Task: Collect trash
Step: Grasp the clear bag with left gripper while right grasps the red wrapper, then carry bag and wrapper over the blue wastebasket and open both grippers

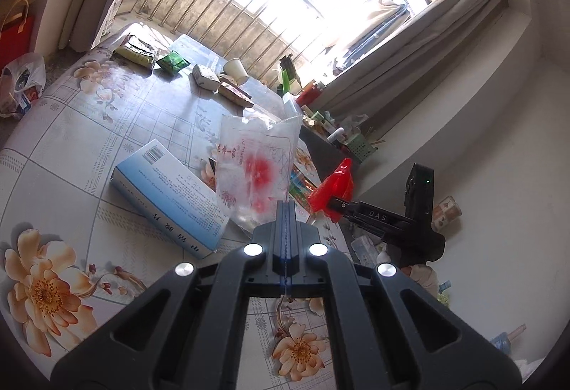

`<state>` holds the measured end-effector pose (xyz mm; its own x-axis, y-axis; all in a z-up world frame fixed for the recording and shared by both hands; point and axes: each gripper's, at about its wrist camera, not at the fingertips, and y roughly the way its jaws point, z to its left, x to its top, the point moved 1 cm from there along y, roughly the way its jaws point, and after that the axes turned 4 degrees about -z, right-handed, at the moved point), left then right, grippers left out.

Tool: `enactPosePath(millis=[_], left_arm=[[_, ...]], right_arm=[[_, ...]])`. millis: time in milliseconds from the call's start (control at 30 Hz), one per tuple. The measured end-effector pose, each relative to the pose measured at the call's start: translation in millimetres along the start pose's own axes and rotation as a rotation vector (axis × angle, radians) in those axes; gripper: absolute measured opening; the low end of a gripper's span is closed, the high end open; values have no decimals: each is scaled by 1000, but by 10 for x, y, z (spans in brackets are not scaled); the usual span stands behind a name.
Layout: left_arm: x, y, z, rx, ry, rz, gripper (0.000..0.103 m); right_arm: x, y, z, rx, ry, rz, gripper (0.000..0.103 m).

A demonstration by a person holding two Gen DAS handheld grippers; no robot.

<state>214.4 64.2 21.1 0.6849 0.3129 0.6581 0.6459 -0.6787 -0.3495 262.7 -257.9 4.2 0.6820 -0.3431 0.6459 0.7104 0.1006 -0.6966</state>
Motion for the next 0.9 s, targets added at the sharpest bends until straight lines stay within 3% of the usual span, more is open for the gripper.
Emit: enactPosePath(millis=[300,500,700,900], left_arm=[[-56,-61,-471,-33,120,13,0],[-148,-40,-858,-80,197,53,0],[-307,183,-1427,-186,289,128,0],[-621,645,-2225,-322,407,238,0]], right_arm=[[-175,-595,-217,23,58,-81,23],[-393,-1228,-585,4,136,-182,23],[-792,-2036,-1283,-137,277,-300,23],[-1460,-2747,-2166,-286,479,-364,23]])
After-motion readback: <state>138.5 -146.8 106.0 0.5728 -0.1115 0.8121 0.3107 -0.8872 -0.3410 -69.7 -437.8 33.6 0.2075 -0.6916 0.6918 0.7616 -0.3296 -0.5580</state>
